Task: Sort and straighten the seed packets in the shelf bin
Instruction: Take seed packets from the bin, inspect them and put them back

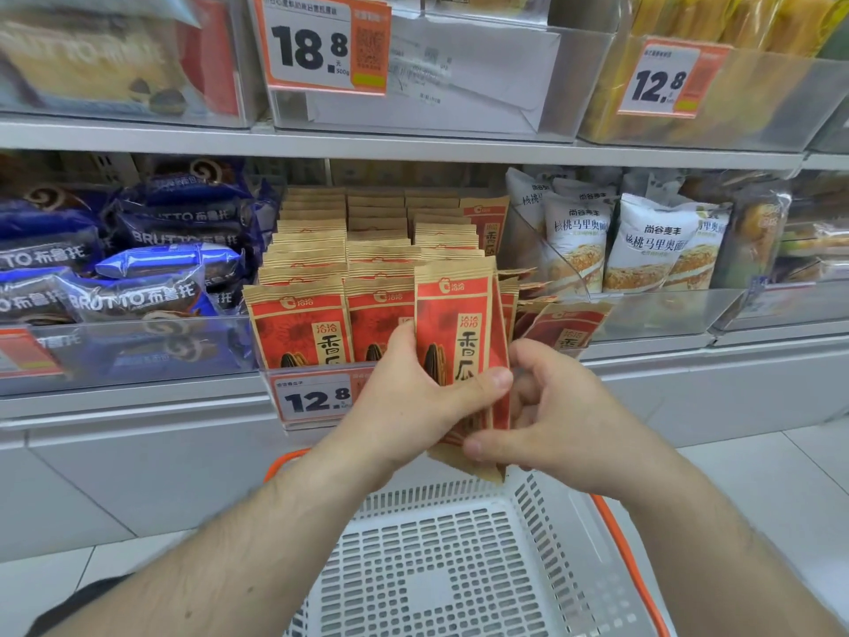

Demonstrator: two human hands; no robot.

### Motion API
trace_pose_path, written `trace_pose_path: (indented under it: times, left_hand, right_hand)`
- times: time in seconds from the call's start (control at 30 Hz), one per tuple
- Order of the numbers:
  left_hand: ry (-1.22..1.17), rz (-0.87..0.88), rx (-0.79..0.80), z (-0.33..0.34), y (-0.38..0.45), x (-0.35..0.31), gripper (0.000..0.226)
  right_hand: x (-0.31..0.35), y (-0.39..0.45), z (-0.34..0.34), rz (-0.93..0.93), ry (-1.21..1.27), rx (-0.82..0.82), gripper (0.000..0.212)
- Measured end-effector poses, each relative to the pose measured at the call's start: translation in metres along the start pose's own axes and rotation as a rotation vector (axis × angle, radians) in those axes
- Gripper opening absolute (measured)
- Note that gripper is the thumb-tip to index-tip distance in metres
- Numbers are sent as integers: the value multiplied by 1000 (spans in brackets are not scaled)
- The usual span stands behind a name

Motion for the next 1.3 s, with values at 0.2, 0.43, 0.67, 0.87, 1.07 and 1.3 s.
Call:
trace_pose_path:
  times: [0.2,0.43,0.67,0.87,1.07,1.3]
  left_hand:
    - [-103,-67,227,5,-3,0,71]
    - [-121,-67,254,5,-3,2,79]
    - [-285,-36,277,7,-4,-4,57]
    - [-379,-17,375,12,-8,-7,22]
    - [-364,-1,223,5,-3,-6,43]
    - [-455,61,-30,-7,-1,-8,42]
  right_hand:
    - [7,-5,-13,-192,163,-132,42]
    - [15,-1,4,-258,137,-299,21]
    - [18,2,11,-177,238,-286,30]
    - [22,1,12,-173,341,-266,34]
    - [21,0,12,-241,247,-270,25]
    - [14,-6,5,-167,-110,97,23]
Point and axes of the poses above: each hand's wrist, its own y-axis towards the middle knuckle, its own z-axis out of the palm, x = y × z, the point moved 3 cm from there along y, towards the middle knuckle, and after that the axes turned 7 degrees about -z, right-handed, at the moved point
